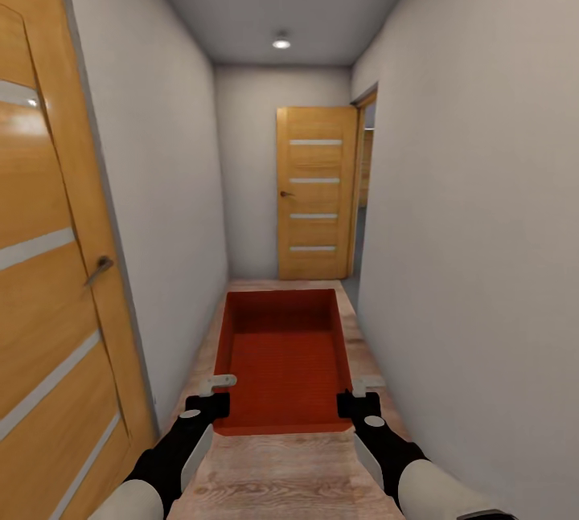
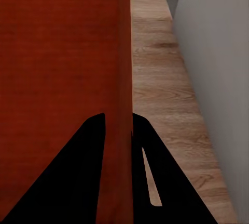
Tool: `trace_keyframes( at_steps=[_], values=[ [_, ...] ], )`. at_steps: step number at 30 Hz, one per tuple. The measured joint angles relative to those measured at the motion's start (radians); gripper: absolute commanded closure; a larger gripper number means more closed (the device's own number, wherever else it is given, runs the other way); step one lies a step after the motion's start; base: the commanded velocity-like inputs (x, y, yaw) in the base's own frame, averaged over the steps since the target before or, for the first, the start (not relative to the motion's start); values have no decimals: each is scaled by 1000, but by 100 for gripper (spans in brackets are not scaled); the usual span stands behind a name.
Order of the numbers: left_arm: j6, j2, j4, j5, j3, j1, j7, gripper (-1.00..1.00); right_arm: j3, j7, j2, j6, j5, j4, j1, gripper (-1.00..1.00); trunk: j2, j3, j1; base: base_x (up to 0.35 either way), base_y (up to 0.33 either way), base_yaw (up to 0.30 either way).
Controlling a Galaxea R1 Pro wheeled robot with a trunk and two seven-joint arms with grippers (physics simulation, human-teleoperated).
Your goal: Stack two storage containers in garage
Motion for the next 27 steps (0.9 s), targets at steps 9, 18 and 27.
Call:
trace_keyframes(
  at_steps=[9, 18, 27],
  values=[
    [0, 0, 0, 0, 0, 0, -1, 100, 4, -1, 0, 0, -3, 0, 0, 100, 0, 0, 0, 332, 0, 0],
    [3, 2, 0, 0, 1, 0, -3, 100, 14, -5, 0, 3, -12, 0, 0, 100, 0, 0, 0, 332, 0, 0],
    [1, 2, 0, 0, 0, 0, -3, 100, 13, -5, 0, 2, -11, 0, 0, 100, 0, 0, 0, 332, 0, 0]
  ],
)
